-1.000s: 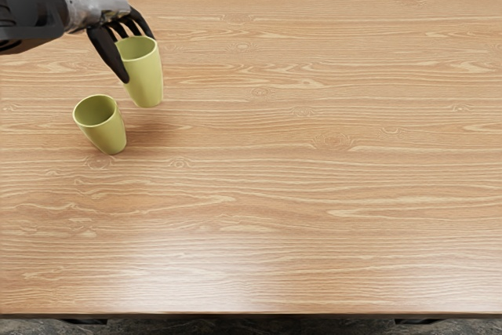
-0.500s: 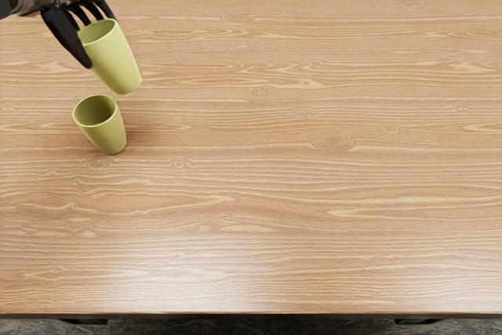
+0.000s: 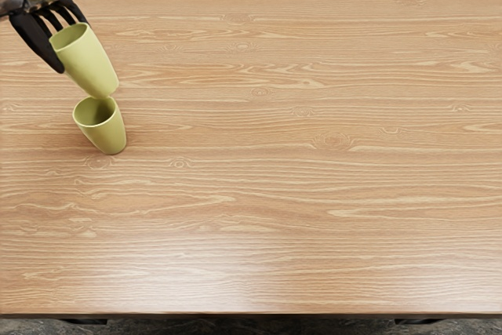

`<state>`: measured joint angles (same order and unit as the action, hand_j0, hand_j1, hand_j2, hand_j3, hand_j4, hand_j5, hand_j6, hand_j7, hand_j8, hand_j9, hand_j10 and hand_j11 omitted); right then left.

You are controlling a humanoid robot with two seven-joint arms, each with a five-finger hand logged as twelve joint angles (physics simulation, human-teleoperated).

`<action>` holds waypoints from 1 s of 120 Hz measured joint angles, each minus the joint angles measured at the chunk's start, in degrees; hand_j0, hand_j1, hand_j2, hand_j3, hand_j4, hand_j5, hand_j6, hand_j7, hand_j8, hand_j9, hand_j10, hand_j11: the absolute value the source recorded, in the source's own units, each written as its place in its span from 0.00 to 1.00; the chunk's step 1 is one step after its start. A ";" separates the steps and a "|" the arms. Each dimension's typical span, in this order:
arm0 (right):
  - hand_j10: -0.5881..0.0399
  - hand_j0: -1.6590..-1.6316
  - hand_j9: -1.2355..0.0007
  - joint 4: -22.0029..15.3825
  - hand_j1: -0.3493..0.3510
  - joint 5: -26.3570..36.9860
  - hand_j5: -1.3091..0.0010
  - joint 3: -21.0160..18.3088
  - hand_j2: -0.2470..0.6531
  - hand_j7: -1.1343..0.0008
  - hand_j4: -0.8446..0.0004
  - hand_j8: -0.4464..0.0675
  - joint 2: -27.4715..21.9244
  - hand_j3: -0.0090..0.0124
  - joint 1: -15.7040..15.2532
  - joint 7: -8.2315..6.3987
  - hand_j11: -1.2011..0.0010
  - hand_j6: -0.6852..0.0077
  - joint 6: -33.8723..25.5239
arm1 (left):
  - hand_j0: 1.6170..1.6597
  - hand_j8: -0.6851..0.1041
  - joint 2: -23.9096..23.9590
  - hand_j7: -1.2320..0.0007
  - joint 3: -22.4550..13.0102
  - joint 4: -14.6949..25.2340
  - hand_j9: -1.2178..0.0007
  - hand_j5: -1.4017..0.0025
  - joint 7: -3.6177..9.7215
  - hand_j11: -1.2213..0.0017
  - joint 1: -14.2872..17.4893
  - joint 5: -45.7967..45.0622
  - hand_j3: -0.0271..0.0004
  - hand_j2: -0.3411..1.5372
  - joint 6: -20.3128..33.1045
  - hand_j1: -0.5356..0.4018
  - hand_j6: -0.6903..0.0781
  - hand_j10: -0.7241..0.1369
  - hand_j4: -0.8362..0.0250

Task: Pick up cup and place in cup with left hand

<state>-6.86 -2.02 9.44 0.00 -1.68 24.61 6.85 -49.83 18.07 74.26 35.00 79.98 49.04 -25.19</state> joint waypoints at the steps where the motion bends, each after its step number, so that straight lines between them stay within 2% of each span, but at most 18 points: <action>1: 0.94 0.04 1.00 0.00 0.00 0.00 1.00 0.00 0.27 1.00 1.00 0.87 0.00 0.42 0.00 0.00 1.00 0.99 0.00 | 0.92 0.35 0.00 0.53 -0.02 0.01 0.52 0.58 0.00 0.52 0.00 0.01 0.99 0.23 0.00 0.45 0.47 0.32 0.50; 68: 0.94 0.04 1.00 0.00 0.00 0.00 1.00 -0.03 0.27 1.00 1.00 0.87 0.00 0.42 0.27 0.00 1.00 0.99 -0.09 | 0.90 0.35 -1.74 0.50 -0.27 0.10 0.49 0.56 0.01 0.50 -2.51 -0.11 0.99 0.20 -0.30 0.47 0.48 0.30 0.51; 79: 0.94 0.04 1.00 0.00 0.00 0.00 1.00 -0.03 0.27 1.00 1.00 0.87 0.00 0.42 0.27 0.00 1.00 0.99 -0.09 | 0.91 0.35 -2.03 0.50 -0.17 0.24 0.49 0.56 -0.01 0.49 -2.55 -0.01 0.99 0.23 -0.65 0.46 0.47 0.30 0.50; 120: 0.94 0.04 1.00 0.00 0.00 0.00 1.00 -0.03 0.27 1.00 1.00 0.87 0.00 0.42 0.27 0.00 1.00 0.99 -0.09 | 0.91 0.36 -2.06 0.49 -0.09 0.93 0.48 0.56 0.00 0.48 -2.87 -0.05 0.99 0.22 -0.91 0.46 0.47 0.29 0.50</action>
<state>-6.86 -2.02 9.41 0.00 -1.41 24.61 6.77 -51.89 17.98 75.19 35.00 77.10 48.99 -26.10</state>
